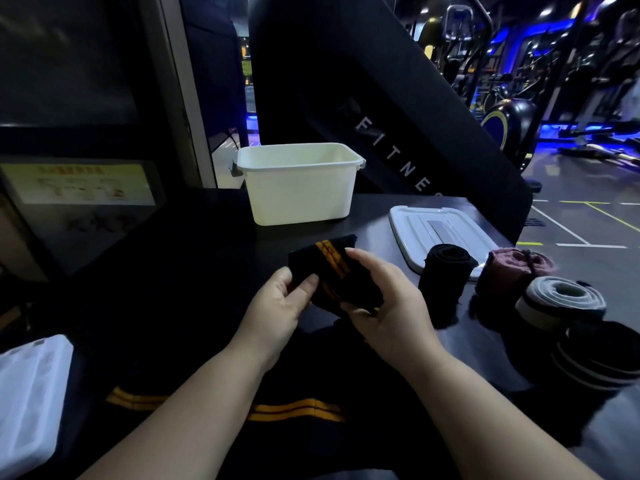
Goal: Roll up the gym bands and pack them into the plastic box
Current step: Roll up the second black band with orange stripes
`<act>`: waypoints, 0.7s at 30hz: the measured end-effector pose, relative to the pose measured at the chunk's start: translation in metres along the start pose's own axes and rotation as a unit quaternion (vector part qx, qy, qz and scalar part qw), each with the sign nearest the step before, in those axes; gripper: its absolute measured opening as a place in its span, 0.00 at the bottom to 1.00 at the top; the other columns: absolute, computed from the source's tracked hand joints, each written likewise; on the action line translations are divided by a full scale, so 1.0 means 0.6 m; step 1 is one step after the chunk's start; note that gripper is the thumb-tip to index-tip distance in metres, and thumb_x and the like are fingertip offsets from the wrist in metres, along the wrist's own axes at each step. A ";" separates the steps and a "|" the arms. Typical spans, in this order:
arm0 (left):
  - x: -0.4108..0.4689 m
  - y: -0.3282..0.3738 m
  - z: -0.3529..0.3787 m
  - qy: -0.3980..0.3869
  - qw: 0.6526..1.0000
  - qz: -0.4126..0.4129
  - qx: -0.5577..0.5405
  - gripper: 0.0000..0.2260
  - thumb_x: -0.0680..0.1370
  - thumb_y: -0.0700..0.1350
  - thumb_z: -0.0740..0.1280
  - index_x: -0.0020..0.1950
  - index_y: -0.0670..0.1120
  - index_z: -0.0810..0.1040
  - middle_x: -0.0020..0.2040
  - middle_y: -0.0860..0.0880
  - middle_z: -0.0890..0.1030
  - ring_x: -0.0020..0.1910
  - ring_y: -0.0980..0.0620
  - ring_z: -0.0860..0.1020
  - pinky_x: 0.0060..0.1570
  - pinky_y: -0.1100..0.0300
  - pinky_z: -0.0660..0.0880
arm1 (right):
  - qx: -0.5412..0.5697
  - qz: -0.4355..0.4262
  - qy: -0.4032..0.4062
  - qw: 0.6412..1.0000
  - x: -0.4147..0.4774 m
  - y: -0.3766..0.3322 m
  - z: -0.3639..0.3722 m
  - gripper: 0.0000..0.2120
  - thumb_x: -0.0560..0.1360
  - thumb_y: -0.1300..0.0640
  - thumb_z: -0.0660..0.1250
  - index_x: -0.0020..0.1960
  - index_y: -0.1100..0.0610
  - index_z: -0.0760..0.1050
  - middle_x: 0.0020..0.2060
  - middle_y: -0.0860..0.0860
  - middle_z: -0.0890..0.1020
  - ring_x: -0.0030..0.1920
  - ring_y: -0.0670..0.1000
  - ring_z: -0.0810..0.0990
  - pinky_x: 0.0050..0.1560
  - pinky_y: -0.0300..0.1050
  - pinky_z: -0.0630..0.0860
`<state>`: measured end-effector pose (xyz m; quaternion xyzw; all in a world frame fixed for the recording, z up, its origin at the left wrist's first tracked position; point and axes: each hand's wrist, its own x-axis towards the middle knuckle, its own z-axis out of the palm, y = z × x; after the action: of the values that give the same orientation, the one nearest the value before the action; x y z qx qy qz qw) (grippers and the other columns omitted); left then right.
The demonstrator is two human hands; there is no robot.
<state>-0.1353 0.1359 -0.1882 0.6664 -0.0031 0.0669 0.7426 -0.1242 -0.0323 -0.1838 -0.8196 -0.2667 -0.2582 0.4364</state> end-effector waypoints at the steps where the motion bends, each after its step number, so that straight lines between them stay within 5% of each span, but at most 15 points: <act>1: 0.000 0.003 0.002 0.006 1.000 0.003 -0.027 0.09 0.80 0.44 0.64 0.55 0.41 0.76 0.47 0.42 0.84 0.46 0.46 0.83 0.46 0.54 0.79 | -0.007 -0.001 -0.004 1.000 0.000 -0.001 0.000 0.40 0.63 0.71 0.73 0.68 0.44 0.70 0.51 0.47 0.77 0.52 0.32 0.73 0.54 0.21 0.65; 6: -0.006 0.014 0.018 -0.006 0.995 -0.005 -0.102 0.07 0.82 0.43 0.59 0.53 0.44 0.77 0.41 0.47 0.85 0.40 0.52 0.83 0.37 0.60 0.79 | -0.067 -0.040 -0.013 0.997 -0.001 0.004 0.003 0.36 0.63 0.66 0.75 0.69 0.49 0.72 0.46 0.44 0.72 0.45 0.38 0.70 0.46 0.21 0.66; 11: -0.006 0.014 0.020 0.020 0.996 0.000 -0.088 0.10 0.83 0.44 0.59 0.56 0.41 0.76 0.46 0.42 0.84 0.48 0.44 0.81 0.53 0.46 0.77 | -0.112 -0.072 -0.011 0.991 -0.004 0.000 0.000 0.31 0.63 0.56 0.73 0.66 0.54 0.75 0.44 0.47 0.73 0.41 0.44 0.74 0.42 0.30 0.70; 17: -0.007 0.009 0.016 -0.016 0.996 0.020 -0.086 0.10 0.82 0.42 0.60 0.59 0.38 0.73 0.46 0.44 0.84 0.47 0.50 0.82 0.45 0.60 0.79 | -0.108 -0.093 0.001 0.990 -0.002 -0.003 -0.008 0.23 0.70 0.42 0.69 0.59 0.55 0.81 0.40 0.50 0.74 0.37 0.48 0.74 0.37 0.36 0.71; 21: -0.012 0.007 0.013 -0.057 0.996 0.033 -0.064 0.11 0.81 0.40 0.61 0.62 0.40 0.73 0.57 0.41 0.82 0.56 0.47 0.80 0.58 0.55 0.77 | -0.105 -0.074 0.032 0.991 0.002 0.005 -0.009 0.18 0.73 0.42 0.67 0.52 0.54 0.84 0.41 0.49 0.74 0.39 0.48 0.75 0.39 0.38 0.72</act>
<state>-0.1423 0.1278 -0.1841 0.6196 -0.0720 0.0532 0.7798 -0.1226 -0.0383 -0.1822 -0.8303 -0.2836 -0.3426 0.3359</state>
